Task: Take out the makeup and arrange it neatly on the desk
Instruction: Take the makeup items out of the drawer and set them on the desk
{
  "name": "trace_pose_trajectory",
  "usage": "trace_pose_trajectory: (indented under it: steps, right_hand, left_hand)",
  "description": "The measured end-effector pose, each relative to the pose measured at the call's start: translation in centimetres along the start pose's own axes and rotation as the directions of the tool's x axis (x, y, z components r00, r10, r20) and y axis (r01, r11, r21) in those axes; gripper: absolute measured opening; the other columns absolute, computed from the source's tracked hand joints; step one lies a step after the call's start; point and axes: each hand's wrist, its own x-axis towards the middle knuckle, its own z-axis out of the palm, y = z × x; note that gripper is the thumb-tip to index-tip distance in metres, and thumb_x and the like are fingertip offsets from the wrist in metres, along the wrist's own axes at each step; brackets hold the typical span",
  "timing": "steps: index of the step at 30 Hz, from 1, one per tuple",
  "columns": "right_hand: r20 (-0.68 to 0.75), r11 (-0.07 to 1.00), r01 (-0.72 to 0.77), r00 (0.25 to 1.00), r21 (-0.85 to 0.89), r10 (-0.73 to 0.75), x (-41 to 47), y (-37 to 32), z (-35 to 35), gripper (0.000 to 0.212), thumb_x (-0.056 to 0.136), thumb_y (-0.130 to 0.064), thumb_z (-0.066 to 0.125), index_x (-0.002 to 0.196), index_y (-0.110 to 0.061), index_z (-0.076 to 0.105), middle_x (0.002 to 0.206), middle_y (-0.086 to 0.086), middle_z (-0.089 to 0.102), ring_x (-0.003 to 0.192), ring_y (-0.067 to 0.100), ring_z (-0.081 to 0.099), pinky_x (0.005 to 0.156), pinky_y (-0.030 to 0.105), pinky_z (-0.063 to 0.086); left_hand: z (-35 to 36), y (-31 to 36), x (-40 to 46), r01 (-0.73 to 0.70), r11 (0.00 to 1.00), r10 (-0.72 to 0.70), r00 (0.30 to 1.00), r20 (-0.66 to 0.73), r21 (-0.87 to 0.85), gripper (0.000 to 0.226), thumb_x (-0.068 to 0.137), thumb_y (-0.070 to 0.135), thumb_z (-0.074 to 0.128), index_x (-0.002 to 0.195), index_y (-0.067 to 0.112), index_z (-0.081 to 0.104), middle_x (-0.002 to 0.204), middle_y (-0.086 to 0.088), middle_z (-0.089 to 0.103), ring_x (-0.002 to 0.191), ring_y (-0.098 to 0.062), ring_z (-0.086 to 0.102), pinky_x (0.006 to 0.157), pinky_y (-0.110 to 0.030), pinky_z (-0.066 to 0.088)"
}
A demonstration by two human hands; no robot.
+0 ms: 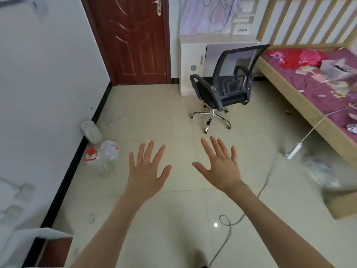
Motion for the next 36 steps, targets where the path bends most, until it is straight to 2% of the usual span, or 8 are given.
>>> trace_pose_trajectory:
  steps: [4,9,12,15,19,21,28,36]
  right_hand:
    - [-0.006,0.999,0.049,0.999,-0.015,-0.049,7.8,3.7,-0.8,0.076,0.087,-0.068,0.027,0.148,-0.034,-0.002,0.159,-0.001,0.001,0.146,0.019,-0.003,0.114,0.051,-0.002]
    - [-0.053,0.995,0.094,0.994,-0.030,-0.096,16.9,6.8,-2.5,0.076,0.087,-0.068,0.028,0.149,-0.033,0.001,0.158,-0.001,0.004,0.146,0.021,0.000,0.115,0.050,-0.001]
    - [-0.047,0.994,0.107,0.993,-0.024,-0.108,21.4,7.2,-2.8,0.076,0.087,-0.068,0.028,0.149,-0.033,0.001,0.159,0.000,0.003,0.146,0.021,-0.001,0.114,0.049,-0.004]
    - [-0.039,0.992,0.118,0.992,-0.038,-0.120,25.7,6.9,-2.5,0.076,0.087,-0.069,0.028,0.148,-0.034,0.000,0.159,-0.001,0.002,0.146,0.021,-0.003,0.114,0.049,-0.005]
    - [-0.048,0.991,0.129,0.990,-0.046,-0.131,33.0,5.8,-1.8,0.076,0.086,-0.069,0.029,0.148,-0.034,0.003,0.158,-0.001,0.005,0.146,0.022,0.000,0.114,0.050,-0.004]
    - [-0.055,0.992,0.118,0.991,-0.051,-0.121,37.0,5.1,-1.4,0.076,0.086,-0.070,0.028,0.148,-0.034,0.003,0.159,-0.001,0.004,0.146,0.021,0.000,0.114,0.050,-0.004]
    - [-0.092,0.998,0.051,0.995,0.036,-0.048,50.6,2.5,-0.9,0.077,0.085,-0.070,0.028,0.148,-0.035,0.000,0.159,-0.002,0.001,0.146,0.020,-0.004,0.115,0.049,-0.005]
    - [-0.103,1.000,0.007,0.995,0.012,-0.006,64.5,5.2,-1.5,0.079,0.085,-0.069,0.029,0.149,-0.033,-0.001,0.159,-0.002,0.000,0.146,0.020,-0.006,0.115,0.045,-0.007]
  left_hand:
    - [1.9,1.7,8.7,0.015,1.000,-0.015,1.000,0.017,0.000,0.062,0.091,0.057,0.030,0.147,0.034,0.015,0.157,-0.003,0.010,0.144,-0.025,0.000,0.113,-0.052,-0.001]
    - [2.8,3.4,17.7,-0.012,1.000,0.012,1.000,0.004,0.020,0.071,0.085,0.066,0.009,0.147,0.033,0.014,0.156,-0.004,0.011,0.144,-0.027,0.002,0.113,-0.052,0.002]
    - [3.2,3.0,21.3,0.004,1.000,-0.004,1.000,0.006,0.001,0.070,0.085,0.065,0.011,0.147,0.033,0.016,0.156,-0.004,0.012,0.144,-0.028,0.004,0.113,-0.053,0.003]
    - [3.6,1.6,24.9,0.021,1.000,-0.021,1.000,0.013,-0.007,0.065,0.090,0.063,0.019,0.147,0.033,0.015,0.156,-0.004,0.011,0.144,-0.027,0.002,0.113,-0.054,0.003]
    - [4.1,-1.5,31.5,0.033,0.999,-0.033,0.999,0.025,0.009,0.068,0.085,0.062,0.013,0.147,0.035,0.009,0.157,-0.003,0.007,0.144,-0.026,-0.002,0.113,-0.052,0.000]
    - [4.4,-3.3,35.2,0.037,0.999,-0.037,0.999,0.029,0.008,0.065,0.088,0.061,0.017,0.147,0.036,0.006,0.157,-0.002,0.004,0.144,-0.025,-0.004,0.114,-0.051,-0.001]
    - [3.9,-8.9,49.2,-0.015,1.000,0.014,0.999,0.037,0.018,0.065,0.090,0.060,0.021,0.146,0.037,-0.002,0.157,0.000,-0.004,0.143,-0.024,-0.012,0.114,-0.050,-0.005]
    - [6.1,-10.7,64.4,-0.067,0.998,0.066,0.996,0.064,0.012,0.065,0.090,0.061,0.018,0.146,0.038,-0.005,0.157,0.001,-0.007,0.143,-0.024,-0.013,0.112,-0.048,-0.008]
